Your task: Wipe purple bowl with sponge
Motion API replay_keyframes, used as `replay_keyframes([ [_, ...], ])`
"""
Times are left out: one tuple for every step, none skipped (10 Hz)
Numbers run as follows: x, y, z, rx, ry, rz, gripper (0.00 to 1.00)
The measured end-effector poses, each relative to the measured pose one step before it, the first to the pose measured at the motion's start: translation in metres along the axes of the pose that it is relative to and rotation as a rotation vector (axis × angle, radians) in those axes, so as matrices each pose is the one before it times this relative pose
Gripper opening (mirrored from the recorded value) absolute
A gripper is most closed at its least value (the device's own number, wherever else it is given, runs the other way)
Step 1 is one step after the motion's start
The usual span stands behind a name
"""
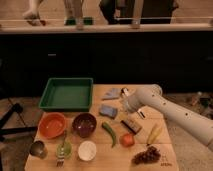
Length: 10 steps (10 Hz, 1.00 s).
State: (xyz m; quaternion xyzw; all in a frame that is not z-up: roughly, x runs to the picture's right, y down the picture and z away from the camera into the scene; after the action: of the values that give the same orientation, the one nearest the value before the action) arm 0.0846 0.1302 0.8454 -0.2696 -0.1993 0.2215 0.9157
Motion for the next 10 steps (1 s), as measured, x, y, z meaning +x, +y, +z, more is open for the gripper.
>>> replay_keyframes([
  [0.00231, -0.00464, 0.00812, -0.00432, 0.00416, -0.00903, 0.8],
  [0.00113, -0.00221, 0.00606, -0.00178, 0.00975, -0.007, 0.8],
  [0.00171, -0.00156, 0.0083, -0.00214, 0.01443, -0.00982, 0.8],
  [-0.00048, -0.00224, 0.0061, 0.00033, 0.01542, -0.00389, 0.8],
  [-0.00003, -0.00261, 0.00751, 0.00124, 0.01909, -0.00327, 0.8],
  [-0.00284, -0.00159, 0.00434, 0.0001, 0.01048, -0.00522, 0.8],
  [-0.00382, -0.00155, 0.0054, -0.00165, 0.01191, -0.00717, 0.8],
  [-0.00432, -0.00199, 0.00644, -0.00361, 0.01126, -0.00606, 0.8],
  [-0.00085, -0.00181, 0.0048, -0.0032, 0.00908, -0.00037, 0.8],
  [-0.00019, -0.00112, 0.00283, -0.00303, 0.00521, 0.00031, 0.8],
])
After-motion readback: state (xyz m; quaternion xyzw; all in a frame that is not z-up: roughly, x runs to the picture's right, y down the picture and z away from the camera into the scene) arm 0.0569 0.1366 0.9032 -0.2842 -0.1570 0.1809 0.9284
